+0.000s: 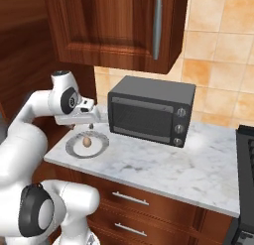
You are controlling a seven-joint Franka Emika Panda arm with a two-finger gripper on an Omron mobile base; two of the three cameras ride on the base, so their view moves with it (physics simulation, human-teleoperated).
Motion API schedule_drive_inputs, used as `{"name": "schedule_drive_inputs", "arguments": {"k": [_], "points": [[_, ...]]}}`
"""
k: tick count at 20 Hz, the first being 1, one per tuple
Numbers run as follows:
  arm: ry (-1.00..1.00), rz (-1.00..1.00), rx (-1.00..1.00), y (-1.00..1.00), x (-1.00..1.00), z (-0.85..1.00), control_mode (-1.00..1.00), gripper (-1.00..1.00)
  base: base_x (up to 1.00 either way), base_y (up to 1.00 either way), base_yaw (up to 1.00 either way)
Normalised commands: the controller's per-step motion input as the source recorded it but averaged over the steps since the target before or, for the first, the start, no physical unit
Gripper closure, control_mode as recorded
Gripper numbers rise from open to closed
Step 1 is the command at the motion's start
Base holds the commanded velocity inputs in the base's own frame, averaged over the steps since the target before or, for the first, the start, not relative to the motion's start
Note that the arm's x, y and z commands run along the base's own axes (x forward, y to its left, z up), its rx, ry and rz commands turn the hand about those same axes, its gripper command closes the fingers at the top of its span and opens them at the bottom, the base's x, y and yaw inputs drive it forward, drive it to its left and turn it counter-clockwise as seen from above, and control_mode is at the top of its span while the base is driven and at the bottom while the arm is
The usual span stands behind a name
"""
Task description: Pick the egg from the counter and place it in the microwave.
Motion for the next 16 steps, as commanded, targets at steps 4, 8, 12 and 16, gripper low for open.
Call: {"name": "schedule_drive_inputs", "arguments": {"k": [4,8,12,16], "points": [[0.1,0.0,0.0,0.19,0.52,-0.81,-1.0,-1.0,0.0,0.0,0.0],[0.21,0.0,0.0,0.0,0.91,-0.8,-1.0,-1.0,0.0,0.0,0.0],[0.25,0.0,0.0,0.0,0.71,-0.32,-1.0,-1.0,0.0,0.0,0.0],[0.21,0.0,0.0,0.03,0.34,-0.29,-1.0,-1.0,0.0,0.0,0.0]]}}
